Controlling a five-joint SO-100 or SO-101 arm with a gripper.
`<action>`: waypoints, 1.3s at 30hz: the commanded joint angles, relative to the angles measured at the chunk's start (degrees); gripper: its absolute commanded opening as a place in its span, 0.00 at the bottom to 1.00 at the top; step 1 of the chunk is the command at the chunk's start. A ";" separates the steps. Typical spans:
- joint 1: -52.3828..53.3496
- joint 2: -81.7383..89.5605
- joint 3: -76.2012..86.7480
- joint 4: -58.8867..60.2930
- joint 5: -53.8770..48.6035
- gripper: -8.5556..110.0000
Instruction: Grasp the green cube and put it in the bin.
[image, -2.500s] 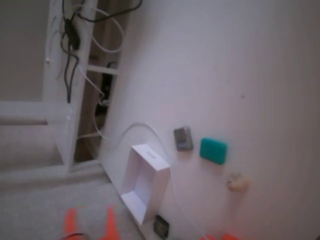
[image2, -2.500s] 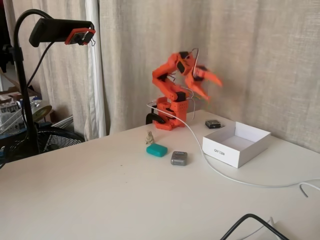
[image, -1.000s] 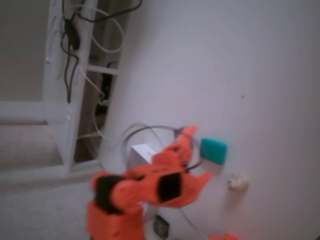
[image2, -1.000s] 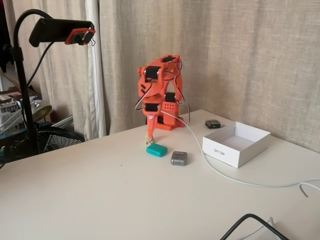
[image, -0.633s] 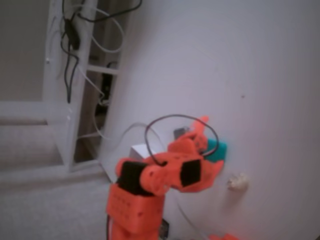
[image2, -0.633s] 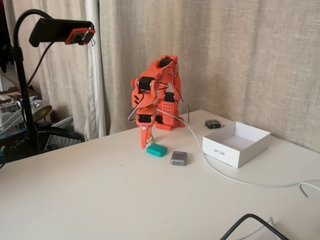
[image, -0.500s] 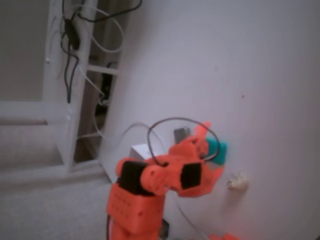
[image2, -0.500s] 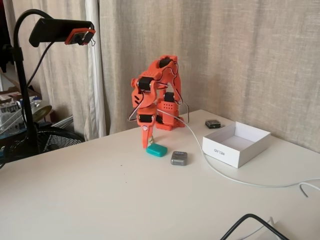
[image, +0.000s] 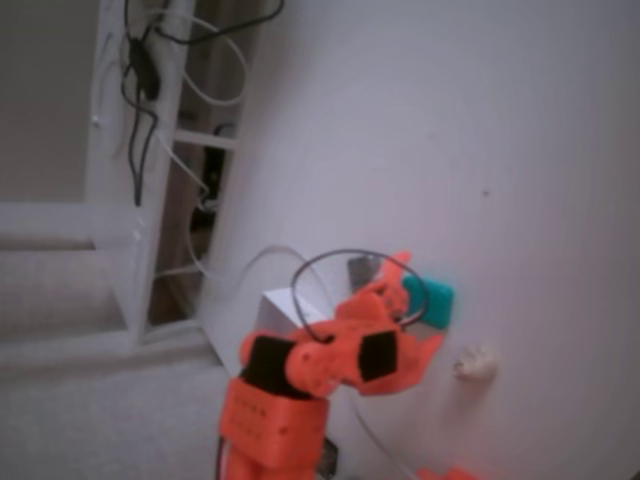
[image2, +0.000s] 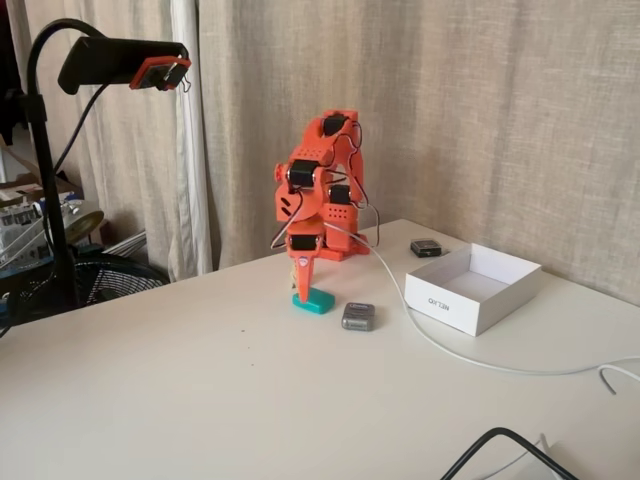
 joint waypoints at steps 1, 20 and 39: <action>0.18 0.79 0.35 -1.76 0.26 0.43; -2.29 -1.76 4.22 -2.81 -0.88 0.43; -1.49 -9.93 -1.58 -5.01 -1.23 0.41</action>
